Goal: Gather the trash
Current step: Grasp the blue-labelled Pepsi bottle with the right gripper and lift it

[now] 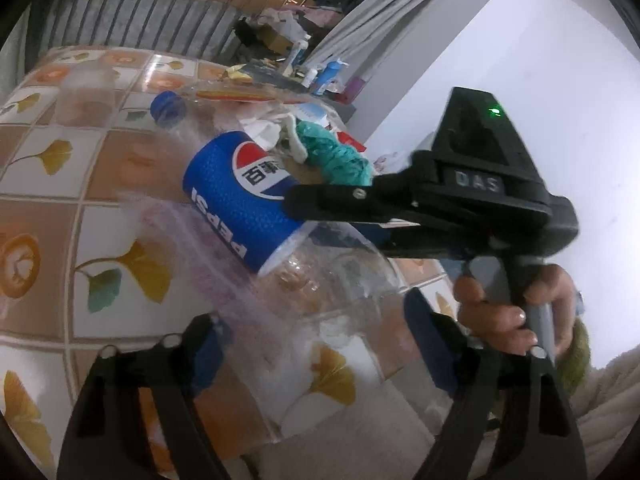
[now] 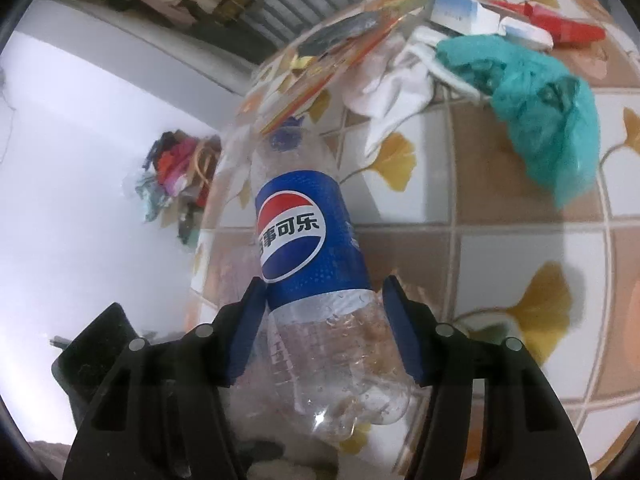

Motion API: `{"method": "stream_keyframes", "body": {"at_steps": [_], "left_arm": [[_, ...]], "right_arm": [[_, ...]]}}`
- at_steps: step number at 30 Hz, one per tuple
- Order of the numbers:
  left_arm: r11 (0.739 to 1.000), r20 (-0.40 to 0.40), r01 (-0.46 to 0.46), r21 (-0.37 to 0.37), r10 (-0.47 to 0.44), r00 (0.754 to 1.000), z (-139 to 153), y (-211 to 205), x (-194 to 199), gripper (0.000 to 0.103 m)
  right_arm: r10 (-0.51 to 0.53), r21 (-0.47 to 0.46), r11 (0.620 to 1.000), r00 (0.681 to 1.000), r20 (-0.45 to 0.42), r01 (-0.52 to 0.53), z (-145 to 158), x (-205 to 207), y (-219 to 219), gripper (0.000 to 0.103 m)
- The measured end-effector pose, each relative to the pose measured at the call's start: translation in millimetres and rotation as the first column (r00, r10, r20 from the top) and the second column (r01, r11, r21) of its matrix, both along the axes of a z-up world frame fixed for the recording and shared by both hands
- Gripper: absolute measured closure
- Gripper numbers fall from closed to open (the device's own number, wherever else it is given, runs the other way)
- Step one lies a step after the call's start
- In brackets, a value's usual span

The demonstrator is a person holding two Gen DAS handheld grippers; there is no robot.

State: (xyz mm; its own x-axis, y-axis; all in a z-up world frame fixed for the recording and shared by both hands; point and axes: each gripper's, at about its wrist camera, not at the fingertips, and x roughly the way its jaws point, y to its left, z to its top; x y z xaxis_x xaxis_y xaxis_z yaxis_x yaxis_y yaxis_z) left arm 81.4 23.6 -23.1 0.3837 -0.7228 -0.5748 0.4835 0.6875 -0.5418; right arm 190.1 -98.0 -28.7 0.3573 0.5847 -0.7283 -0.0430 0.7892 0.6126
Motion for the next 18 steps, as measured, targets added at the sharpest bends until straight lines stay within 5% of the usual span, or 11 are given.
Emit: {"method": "stream_keyframes", "body": {"at_steps": [5, 12, 18], "left_arm": [[0.999, -0.066, -0.005, -0.05, 0.002, 0.998, -6, 7, 0, 0.039], [0.999, -0.036, 0.025, -0.047, -0.027, 0.999, 2, -4, -9, 0.055], [0.998, -0.043, 0.022, -0.058, -0.024, 0.999, 3, 4, -11, 0.086]], "right_arm": [[-0.027, 0.012, 1.0, 1.0, 0.004, 0.027, -4, -9, 2, 0.049], [-0.078, 0.048, 0.996, 0.997, -0.009, 0.078, -3, -15, -28, 0.052], [-0.109, 0.046, 0.993, 0.994, -0.015, 0.109, -1, -29, -43, 0.052]]}}
